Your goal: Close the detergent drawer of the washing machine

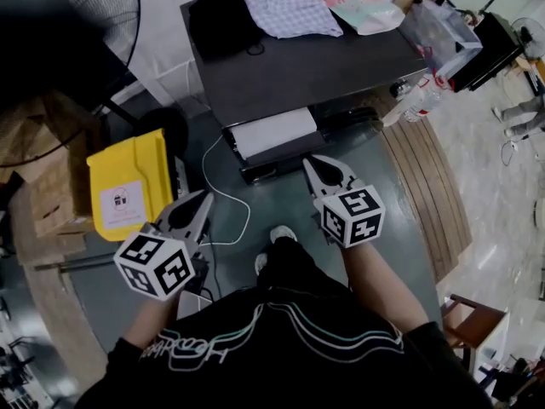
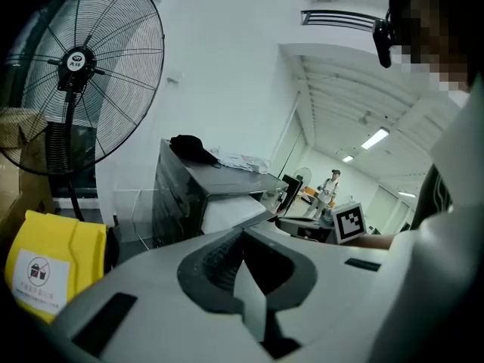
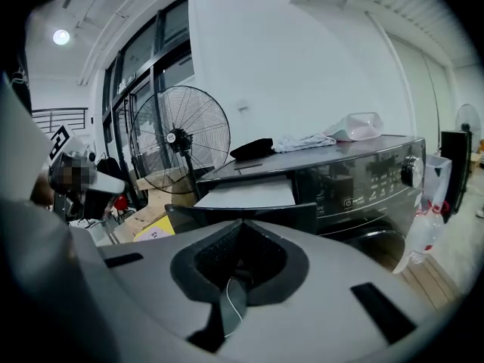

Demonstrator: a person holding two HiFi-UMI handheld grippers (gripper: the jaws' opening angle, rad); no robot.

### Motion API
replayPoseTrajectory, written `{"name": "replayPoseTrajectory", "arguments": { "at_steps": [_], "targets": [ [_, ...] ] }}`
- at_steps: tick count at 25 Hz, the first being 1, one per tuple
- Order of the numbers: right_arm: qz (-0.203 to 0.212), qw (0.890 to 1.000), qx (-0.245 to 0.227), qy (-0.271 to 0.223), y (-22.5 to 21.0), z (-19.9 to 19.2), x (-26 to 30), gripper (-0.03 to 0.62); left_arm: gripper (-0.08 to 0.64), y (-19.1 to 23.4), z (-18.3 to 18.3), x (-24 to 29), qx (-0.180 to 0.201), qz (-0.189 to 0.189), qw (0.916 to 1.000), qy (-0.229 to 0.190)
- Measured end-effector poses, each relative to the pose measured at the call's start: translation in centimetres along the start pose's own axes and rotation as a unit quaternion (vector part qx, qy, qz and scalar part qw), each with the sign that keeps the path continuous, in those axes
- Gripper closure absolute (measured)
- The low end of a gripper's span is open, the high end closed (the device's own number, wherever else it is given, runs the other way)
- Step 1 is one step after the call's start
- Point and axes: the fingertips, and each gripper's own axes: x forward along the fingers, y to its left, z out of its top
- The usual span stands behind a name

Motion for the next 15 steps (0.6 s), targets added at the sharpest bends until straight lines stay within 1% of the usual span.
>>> {"name": "replayPoseTrajectory", "arguments": {
  "at_steps": [6, 15],
  "targets": [
    [-0.001, 1.000, -0.009, 0.011, -0.1, 0.7, 0.9, 0.566, 0.537, 0.6, 0.6, -0.4, -0.008, 0.006, 0.9999, -0.011],
    [0.000, 1.000, -0.013, 0.013, -0.3, 1.3, 2.0, 0.566, 0.537, 2.1, 0.8, -1.3, -0.016, 0.022, 0.9994, -0.020]
  ]
}}
